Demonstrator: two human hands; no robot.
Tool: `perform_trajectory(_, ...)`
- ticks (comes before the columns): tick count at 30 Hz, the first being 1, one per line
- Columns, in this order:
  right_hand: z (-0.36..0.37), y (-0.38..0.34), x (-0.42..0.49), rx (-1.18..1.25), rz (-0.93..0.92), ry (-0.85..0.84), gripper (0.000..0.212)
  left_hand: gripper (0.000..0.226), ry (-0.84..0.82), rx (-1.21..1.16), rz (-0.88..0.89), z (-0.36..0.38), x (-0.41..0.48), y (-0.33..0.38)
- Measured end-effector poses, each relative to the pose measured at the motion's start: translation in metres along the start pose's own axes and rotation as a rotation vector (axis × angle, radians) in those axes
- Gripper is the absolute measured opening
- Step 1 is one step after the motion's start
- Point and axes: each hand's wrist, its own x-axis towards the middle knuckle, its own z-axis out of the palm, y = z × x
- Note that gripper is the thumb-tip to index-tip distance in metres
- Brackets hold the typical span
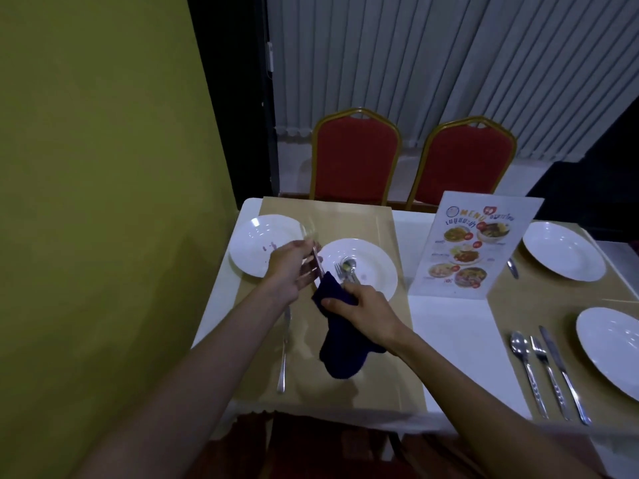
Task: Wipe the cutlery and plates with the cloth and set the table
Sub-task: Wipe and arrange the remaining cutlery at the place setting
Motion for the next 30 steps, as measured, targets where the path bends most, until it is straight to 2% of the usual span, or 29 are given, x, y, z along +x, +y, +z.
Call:
perform_trajectory(2,0.004,0.006,0.003,-0.055,0.016,-0.021,0.026,0.016,0.051,-0.067,0.031,-0.013,0.007,0.007)
perform_trajectory(5,0.009,0.018,0.007,-0.148,0.049,-0.049,0.028,0.016,0.146,0.015,0.096,-0.047,0.021,0.006)
perform_trajectory(9,0.012,0.028,0.02,-0.082,0.101,0.019,0.02,0.009,0.093,0.243,-0.09,-0.1,0.038,-0.047)
perform_trajectory(12,0.018,0.03,0.031,-0.046,0.132,0.038,0.021,0.025,0.111,0.416,-0.153,-0.127,0.049,-0.102)
perform_trajectory(15,0.028,0.032,0.039,-0.042,0.147,0.03,0.021,0.02,0.189,0.584,-0.102,-0.142,0.056,-0.132)
perform_trajectory(19,0.036,0.033,0.047,-0.019,0.165,0.011,0.016,0.025,0.195,0.891,0.045,-0.156,0.063,-0.15)
perform_trajectory(22,0.039,0.033,0.049,-0.009,0.167,-0.005,0.015,0.026,0.111,1.017,0.296,-0.165,0.056,-0.152)
perform_trajectory(24,0.041,0.032,0.049,-0.015,0.172,-0.006,0.017,0.031,0.055,1.244,0.541,-0.176,0.051,-0.152)
perform_trajectory(25,0.043,0.032,0.049,-0.017,0.173,-0.005,0.019,0.041,0.005,1.386,0.595,-0.181,0.049,-0.15)
perform_trajectory(27,0.046,0.032,0.05,-0.016,0.173,-0.008,0.021,0.066,-0.142,1.628,0.59,-0.195,0.046,-0.148)
perform_trajectory(30,0.052,0.029,0.052,-0.018,0.175,-0.02,0.022,0.075,-0.261,1.794,0.526,-0.208,0.045,-0.151)
